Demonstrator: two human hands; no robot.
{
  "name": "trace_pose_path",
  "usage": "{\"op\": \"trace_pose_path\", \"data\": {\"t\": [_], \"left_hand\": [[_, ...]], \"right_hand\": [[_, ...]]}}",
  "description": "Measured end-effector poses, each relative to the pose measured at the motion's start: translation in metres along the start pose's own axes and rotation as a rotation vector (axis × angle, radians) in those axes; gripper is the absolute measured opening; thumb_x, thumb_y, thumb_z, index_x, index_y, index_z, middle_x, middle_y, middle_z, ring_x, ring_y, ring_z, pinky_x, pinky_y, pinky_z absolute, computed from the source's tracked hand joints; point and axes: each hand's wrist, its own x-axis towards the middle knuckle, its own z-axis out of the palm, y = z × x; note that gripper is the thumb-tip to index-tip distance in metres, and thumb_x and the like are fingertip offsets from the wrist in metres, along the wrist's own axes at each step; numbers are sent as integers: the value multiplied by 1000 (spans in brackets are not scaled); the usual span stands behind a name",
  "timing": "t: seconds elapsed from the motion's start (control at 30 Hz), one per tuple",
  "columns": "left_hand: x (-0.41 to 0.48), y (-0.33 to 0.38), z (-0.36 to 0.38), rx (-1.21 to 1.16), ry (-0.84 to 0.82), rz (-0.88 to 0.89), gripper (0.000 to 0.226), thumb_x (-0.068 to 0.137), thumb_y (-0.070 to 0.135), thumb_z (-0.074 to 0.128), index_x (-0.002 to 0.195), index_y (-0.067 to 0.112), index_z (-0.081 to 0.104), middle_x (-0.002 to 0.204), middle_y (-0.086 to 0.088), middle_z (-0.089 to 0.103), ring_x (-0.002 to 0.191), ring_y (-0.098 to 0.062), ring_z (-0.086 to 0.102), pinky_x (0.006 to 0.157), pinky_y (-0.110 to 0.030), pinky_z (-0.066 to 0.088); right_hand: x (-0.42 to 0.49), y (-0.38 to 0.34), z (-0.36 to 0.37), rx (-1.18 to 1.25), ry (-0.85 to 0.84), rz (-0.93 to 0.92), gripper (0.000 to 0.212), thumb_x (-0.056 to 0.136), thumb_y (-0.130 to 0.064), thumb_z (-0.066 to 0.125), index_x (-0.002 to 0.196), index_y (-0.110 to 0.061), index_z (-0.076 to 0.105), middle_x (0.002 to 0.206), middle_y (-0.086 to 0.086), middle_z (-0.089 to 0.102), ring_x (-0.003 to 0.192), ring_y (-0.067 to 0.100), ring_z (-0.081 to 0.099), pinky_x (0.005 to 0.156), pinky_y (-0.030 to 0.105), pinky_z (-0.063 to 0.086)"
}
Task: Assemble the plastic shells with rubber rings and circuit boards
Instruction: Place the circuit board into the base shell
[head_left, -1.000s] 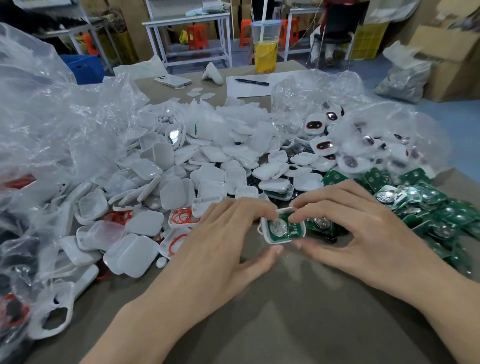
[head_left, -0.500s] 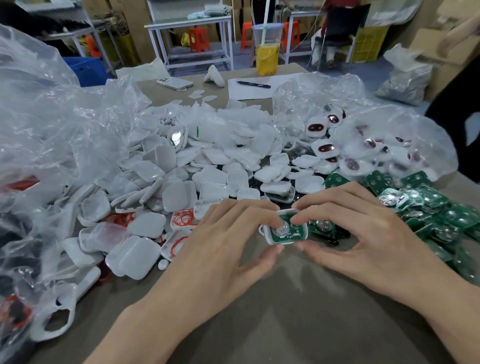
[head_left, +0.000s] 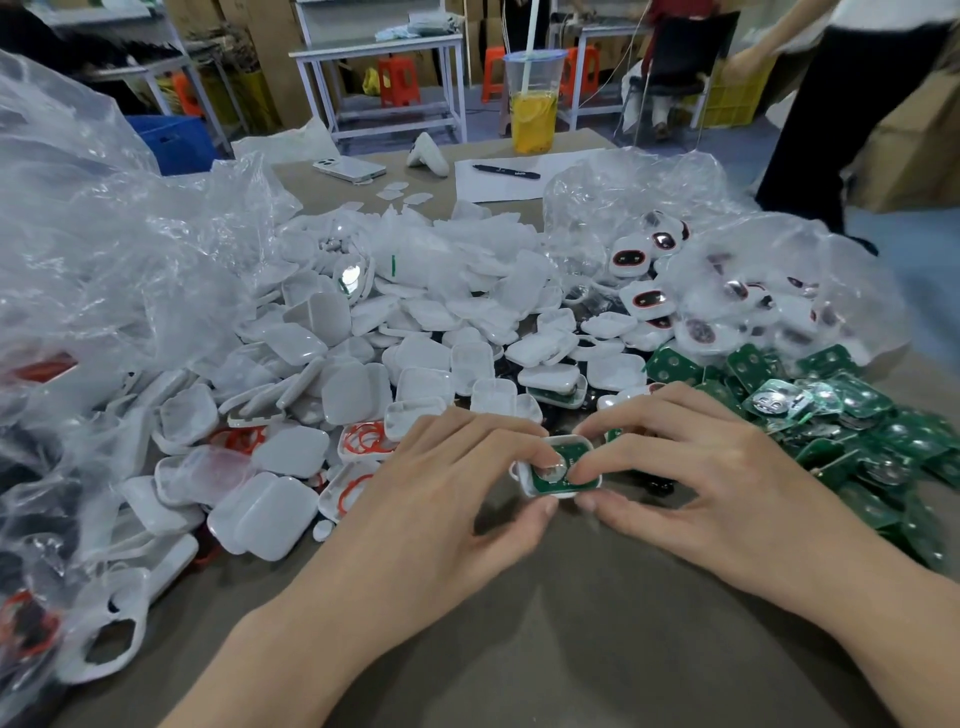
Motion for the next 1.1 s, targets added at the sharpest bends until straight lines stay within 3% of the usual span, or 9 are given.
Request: {"op": "trace_pose_path", "data": {"t": [0.23, 0.4, 0.8, 1.1], "left_hand": [[-1, -2, 3, 67, -96, 11, 21, 89, 41, 63, 107, 30, 67, 119, 21, 64, 112, -4, 56, 92, -27, 41], [1, -4, 5, 80, -56, 34, 19, 86, 34, 69, 104, 29, 68, 118, 19, 64, 110, -7, 57, 91, -28, 42], [-1, -3, 1, 6, -61, -54, 21, 91, 36, 56, 110, 28, 62, 111, 20, 64, 107, -4, 54, 87, -24, 41], [-1, -6, 3, -15, -76, -14, 19, 98, 35, 52, 106, 34, 69, 118, 24, 63, 113, -5, 56, 90, -32, 46]], "right_hand": [[0, 1, 4, -72, -62, -43, 13, 84, -43, 70, 90, -33, 76, 104, -9, 67, 93, 18, 63, 81, 38, 55], [0, 1, 6, -92, -52, -41, 11, 82, -40, 71, 88, -31, 73, 105, -7, 63, 89, 18, 60, 78, 34, 53], [-1, 4, 9, -106, -45, -63, 9, 83, -39, 72, 88, -31, 71, 107, -9, 63, 92, 17, 58, 80, 32, 52], [-2, 4, 8, -115, -74, -32, 14, 89, -46, 61, 93, -36, 69, 108, -13, 60, 98, 12, 54, 86, 30, 48]]}}
